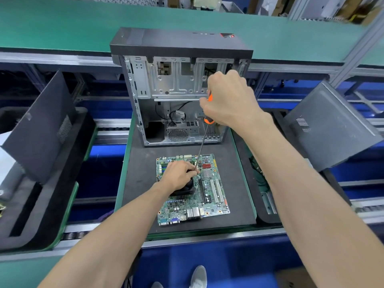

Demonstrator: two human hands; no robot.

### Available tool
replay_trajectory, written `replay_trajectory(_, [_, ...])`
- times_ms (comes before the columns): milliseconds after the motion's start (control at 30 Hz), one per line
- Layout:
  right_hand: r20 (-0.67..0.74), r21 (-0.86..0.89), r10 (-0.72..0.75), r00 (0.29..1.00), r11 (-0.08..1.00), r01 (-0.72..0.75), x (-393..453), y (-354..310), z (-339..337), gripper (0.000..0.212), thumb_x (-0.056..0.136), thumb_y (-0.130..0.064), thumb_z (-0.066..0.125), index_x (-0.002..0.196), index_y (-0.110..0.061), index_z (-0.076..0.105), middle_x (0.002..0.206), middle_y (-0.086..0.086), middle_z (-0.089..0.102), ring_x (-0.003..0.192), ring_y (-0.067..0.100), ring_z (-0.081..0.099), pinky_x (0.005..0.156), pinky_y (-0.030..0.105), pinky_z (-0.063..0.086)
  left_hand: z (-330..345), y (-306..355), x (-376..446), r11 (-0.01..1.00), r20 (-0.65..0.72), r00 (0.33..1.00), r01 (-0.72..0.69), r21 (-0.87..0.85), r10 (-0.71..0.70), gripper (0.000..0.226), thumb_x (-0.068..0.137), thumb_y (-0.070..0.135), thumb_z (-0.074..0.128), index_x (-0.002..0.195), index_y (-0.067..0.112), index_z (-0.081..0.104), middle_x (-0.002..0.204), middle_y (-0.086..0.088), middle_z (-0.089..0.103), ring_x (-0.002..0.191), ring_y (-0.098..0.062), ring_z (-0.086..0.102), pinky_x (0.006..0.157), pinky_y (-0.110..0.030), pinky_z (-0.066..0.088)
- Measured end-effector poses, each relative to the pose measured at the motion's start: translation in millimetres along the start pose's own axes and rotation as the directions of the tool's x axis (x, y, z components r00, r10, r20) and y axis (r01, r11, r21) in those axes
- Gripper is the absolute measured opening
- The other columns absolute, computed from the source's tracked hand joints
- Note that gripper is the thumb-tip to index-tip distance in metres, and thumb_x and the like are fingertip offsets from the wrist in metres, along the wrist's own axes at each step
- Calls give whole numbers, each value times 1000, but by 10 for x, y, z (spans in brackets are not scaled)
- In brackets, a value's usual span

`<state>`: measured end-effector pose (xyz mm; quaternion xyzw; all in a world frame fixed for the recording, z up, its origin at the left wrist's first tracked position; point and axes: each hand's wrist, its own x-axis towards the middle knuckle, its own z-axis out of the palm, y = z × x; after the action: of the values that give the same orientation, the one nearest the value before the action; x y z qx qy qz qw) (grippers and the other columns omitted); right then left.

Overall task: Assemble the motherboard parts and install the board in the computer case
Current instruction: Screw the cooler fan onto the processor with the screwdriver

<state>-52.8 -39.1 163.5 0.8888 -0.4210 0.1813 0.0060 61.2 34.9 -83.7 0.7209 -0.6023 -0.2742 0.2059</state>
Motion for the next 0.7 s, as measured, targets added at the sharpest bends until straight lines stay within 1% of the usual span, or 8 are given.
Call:
replay_trajectory(100, [72, 47, -71, 995, 997, 68, 7, 90, -52, 24, 75, -25, 59, 95, -11, 59, 89, 5, 52, 81, 32, 52, 70, 40, 45, -5, 6, -3, 1000, 15, 1000, 7, -22, -7, 31, 98, 27, 60, 73, 17, 74, 112, 15, 71, 54, 5, 44, 100, -46, 45])
replay_trajectory(233, [139, 202, -95, 986, 977, 66, -23, 162, -90, 25, 65, -13, 57, 89, -16, 64, 74, -5, 54, 72, 16, 53, 67, 30, 47, 13, -20, 11, 1000, 24, 1000, 3, -10, -3, 34, 97, 26, 61, 67, 15, 73, 110, 15, 72, 74, -5, 57, 102, -46, 43])
replay_trajectory(300, [129, 172, -82, 988, 983, 59, -6, 129, -45, 20, 67, -14, 57, 86, -17, 62, 78, 2, 54, 81, 24, 51, 66, 30, 43, 9, -27, 21, 1000, 22, 1000, -2, -2, 2, 40, 97, 26, 61, 58, 19, 65, 110, 14, 72, 81, -10, 62, 102, -44, 42])
replay_trajectory(367, [93, 98, -88, 992, 992, 79, 17, 67, -7, 9, 73, -18, 59, 81, -16, 55, 77, 3, 48, 84, 31, 50, 66, 34, 43, 6, -31, 30, 1000, 15, 1000, -5, 1, 5, 41, 97, 27, 61, 56, 22, 64, 110, 14, 72, 73, -5, 62, 99, -41, 44])
replay_trajectory(467, [22, 54, -71, 997, 996, 69, 8, 3, 10, 11, 83, -20, 59, 82, -12, 52, 74, -2, 34, 80, 33, 44, 64, 38, 38, 11, -40, 39, 999, 18, 1000, 14, -29, -14, 22, 97, 28, 61, 85, 20, 79, 100, 15, 73, 46, 3, 49, 92, -37, 47])
replay_trajectory(633, [114, 160, -115, 987, 982, 96, -18, 54, -31, 15, 85, -24, 59, 95, -18, 50, 85, 4, 57, 88, 30, 51, 67, 36, 39, -29, -42, 30, 985, 34, 999, 46, -166, -41, 16, 95, 20, 65, 102, 15, 79, 107, 5, 75, 37, 0, 45, 50, -14, 39])
replay_trajectory(667, [113, 189, -117, 987, 977, 94, -35, 63, -47, 16, 84, -22, 60, 96, -19, 50, 83, 4, 57, 88, 29, 51, 67, 35, 38, -53, -45, 11, 972, 47, 997, 65, -226, -56, 17, 96, 16, 65, 106, 14, 78, 111, 1, 74, 38, 0, 49, 50, -13, 41])
replay_trajectory(700, [93, 205, -117, 989, 974, 96, -55, 69, -62, 16, 82, -21, 60, 96, -19, 51, 82, 3, 57, 88, 29, 51, 67, 35, 38, -86, -51, -24, 961, 52, 997, 76, -265, -65, 19, 96, 13, 64, 110, 14, 77, 115, -2, 73, 44, 1, 30, 56, -17, 46])
